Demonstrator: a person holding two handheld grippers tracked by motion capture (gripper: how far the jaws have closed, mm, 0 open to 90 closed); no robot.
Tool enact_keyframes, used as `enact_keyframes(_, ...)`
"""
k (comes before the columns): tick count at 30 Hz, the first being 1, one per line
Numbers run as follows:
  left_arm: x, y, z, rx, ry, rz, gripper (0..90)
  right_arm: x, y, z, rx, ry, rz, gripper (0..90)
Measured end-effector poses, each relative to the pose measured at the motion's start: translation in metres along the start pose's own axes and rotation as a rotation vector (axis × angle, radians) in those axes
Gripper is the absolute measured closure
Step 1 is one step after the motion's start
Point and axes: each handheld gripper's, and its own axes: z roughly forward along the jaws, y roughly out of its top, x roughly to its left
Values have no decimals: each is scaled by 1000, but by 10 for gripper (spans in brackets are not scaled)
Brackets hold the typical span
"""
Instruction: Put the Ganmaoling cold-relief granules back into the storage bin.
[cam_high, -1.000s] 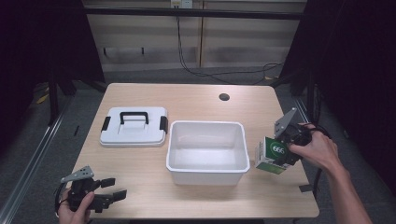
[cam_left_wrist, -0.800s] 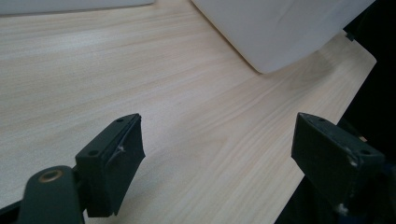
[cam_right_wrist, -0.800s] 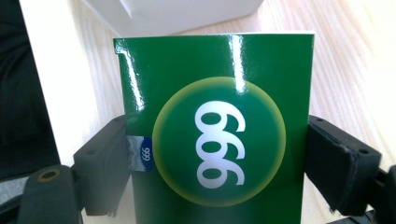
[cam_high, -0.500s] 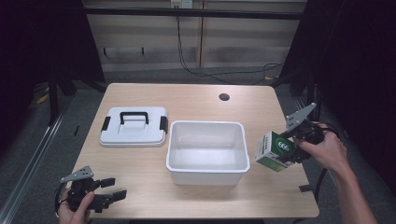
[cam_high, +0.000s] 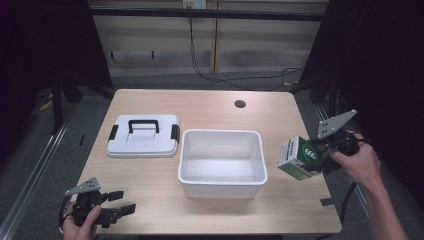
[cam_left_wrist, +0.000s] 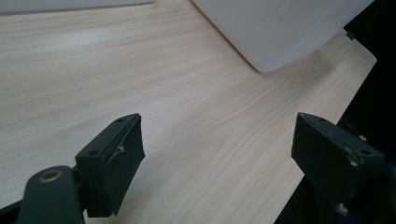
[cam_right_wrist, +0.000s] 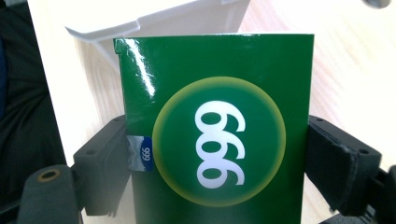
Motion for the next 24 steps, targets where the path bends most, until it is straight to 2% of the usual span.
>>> enact_keyframes(9,0,0,-2,-13,6,6,168,-2,9,-18,-57,-12,6,159)
enact_keyframes(16,-1,0,-2,-18,5,4,168,-2,32,-31,-113,-24,-12,159)
enact_keyframes(20,-1,0,-3,-19,5,7,168,0,43,-34,-139,-24,-28,160)
enact_keyframes(24,-1,0,-2,-18,4,4,168,2,54,-34,-189,-15,-41,160)
